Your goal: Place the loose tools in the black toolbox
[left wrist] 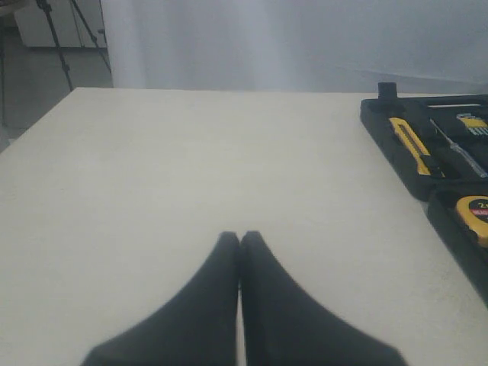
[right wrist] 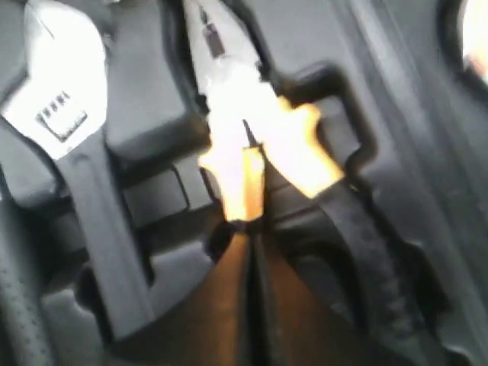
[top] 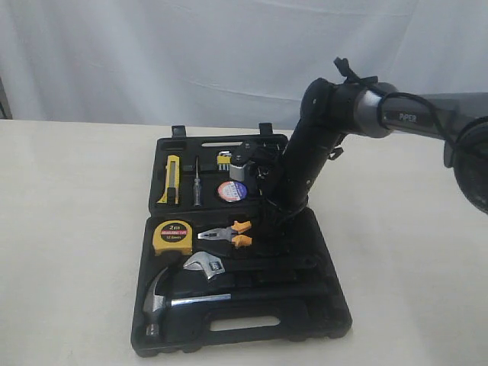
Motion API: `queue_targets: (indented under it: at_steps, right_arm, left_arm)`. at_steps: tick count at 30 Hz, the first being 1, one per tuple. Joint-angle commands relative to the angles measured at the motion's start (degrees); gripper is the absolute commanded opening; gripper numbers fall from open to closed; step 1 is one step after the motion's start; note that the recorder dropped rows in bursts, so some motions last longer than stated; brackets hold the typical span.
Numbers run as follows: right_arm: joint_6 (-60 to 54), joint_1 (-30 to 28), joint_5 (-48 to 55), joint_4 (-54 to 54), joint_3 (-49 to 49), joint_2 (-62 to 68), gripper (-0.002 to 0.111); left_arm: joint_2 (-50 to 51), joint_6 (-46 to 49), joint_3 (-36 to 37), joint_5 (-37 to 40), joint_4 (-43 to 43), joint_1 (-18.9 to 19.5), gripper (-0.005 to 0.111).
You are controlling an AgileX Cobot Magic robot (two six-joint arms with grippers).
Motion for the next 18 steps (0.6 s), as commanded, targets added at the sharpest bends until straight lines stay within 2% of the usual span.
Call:
queue_targets:
  at_steps: [1,18]
  right_arm:
    - [0.1,0.0,-0.3,-0.8,0.3,-0.4,0.0]
    - [-0.4,0.0,-7.9,-0.8,0.3,-4.0,0.0]
  left_arm:
    - [-0.1,-0.3,0.1,-0.3,0.0,-0.3,0.0]
    - [-0.1,-0.3,0.1,-0.3,0.0,-0.3,0.0]
